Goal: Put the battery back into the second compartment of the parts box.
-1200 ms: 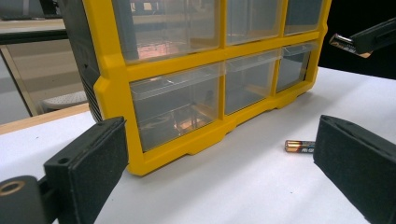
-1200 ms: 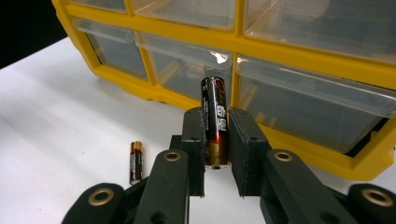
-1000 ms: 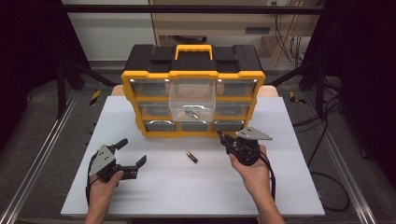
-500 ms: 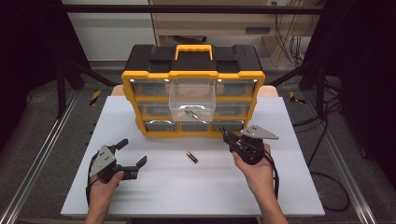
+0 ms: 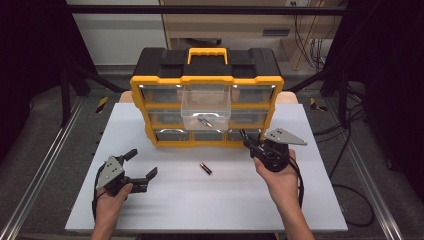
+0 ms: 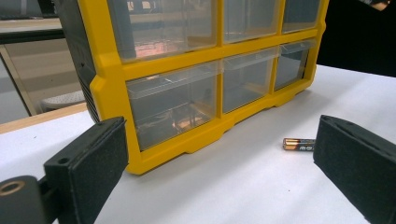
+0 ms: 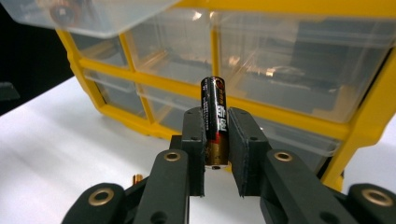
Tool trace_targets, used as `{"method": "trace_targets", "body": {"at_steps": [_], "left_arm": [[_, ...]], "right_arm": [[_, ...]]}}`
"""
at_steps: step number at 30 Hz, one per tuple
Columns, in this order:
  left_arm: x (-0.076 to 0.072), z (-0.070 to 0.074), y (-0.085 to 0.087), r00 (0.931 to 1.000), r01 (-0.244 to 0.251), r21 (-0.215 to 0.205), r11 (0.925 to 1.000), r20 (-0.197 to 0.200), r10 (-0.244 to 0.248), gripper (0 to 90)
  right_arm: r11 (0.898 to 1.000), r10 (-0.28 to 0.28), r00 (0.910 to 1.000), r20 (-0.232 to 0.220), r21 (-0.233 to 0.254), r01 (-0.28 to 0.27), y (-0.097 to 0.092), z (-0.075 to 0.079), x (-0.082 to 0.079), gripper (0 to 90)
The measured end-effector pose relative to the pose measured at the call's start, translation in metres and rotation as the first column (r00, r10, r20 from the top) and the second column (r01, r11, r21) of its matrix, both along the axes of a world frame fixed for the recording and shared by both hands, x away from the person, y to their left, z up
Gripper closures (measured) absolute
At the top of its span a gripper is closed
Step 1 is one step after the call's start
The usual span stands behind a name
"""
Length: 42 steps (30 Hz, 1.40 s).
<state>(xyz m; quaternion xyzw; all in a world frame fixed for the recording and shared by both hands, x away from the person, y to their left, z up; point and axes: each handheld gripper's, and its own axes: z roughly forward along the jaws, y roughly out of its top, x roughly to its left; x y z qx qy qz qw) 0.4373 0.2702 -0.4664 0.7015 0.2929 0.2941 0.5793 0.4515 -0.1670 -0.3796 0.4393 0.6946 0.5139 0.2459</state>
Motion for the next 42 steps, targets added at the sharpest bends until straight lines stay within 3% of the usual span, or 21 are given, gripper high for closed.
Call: {"method": "trace_targets", "body": {"at_steps": [19, 42], "left_arm": [[0.0, 0.0, 0.001, 1.0, -0.005, -0.004, 1.0, 0.001, 0.005, 2.9], [0.0, 0.001, 0.003, 0.9999, -0.012, -0.011, 0.9999, 0.001, 0.012, 2.9]], "right_arm": [[1.0, -0.011, 0.9989, 0.045, 0.023, 0.01, -0.009, 0.03, -0.002, 76.8], [0.999, 0.003, 0.9966, 0.083, 0.042, -0.007, -0.005, 0.052, -0.004, 76.9]]}}
